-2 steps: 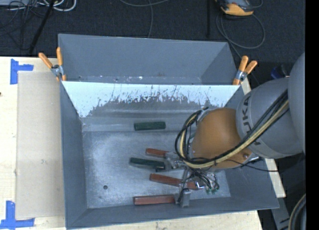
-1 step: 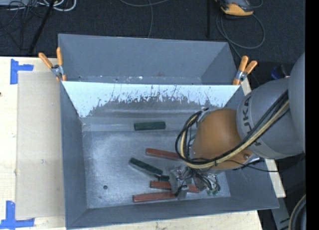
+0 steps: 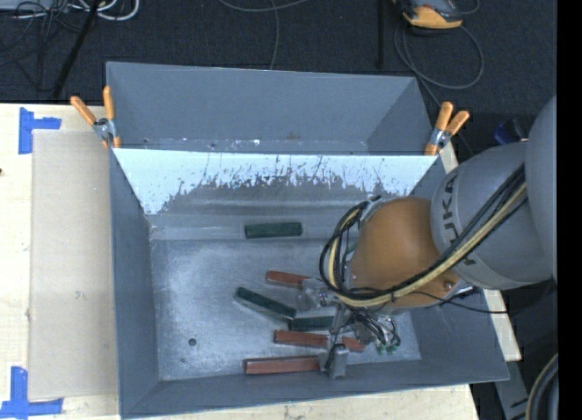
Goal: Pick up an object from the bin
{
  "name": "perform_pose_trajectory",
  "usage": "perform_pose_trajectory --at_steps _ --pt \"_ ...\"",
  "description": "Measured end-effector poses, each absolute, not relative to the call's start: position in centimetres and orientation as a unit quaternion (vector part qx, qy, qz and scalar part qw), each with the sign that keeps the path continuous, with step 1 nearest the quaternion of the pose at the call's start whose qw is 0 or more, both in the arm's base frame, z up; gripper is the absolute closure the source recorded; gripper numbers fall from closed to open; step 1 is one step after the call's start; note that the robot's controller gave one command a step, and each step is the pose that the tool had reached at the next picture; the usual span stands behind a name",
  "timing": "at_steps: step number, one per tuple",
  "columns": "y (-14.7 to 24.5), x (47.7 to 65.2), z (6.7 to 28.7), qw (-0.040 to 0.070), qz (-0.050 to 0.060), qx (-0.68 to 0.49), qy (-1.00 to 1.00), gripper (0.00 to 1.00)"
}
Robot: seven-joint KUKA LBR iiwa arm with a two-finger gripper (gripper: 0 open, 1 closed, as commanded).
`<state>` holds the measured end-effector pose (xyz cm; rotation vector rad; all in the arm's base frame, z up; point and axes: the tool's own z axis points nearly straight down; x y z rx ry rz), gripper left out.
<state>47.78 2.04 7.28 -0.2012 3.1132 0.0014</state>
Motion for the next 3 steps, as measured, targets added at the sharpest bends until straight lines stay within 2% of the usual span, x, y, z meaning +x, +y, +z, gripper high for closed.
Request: perform_pose_trajectory --at_steps 1,2,3 --pt "-2.1 49.1 7.0 0.002 0.0 -0.106 0.994 0.0" --pt "-2.0 49.2 7.3 0.003 0.0 -0.105 0.994 1.0" --pt "-0.6 49.4 20.0 0.003 0.0 -0.228 0.974 1.0"
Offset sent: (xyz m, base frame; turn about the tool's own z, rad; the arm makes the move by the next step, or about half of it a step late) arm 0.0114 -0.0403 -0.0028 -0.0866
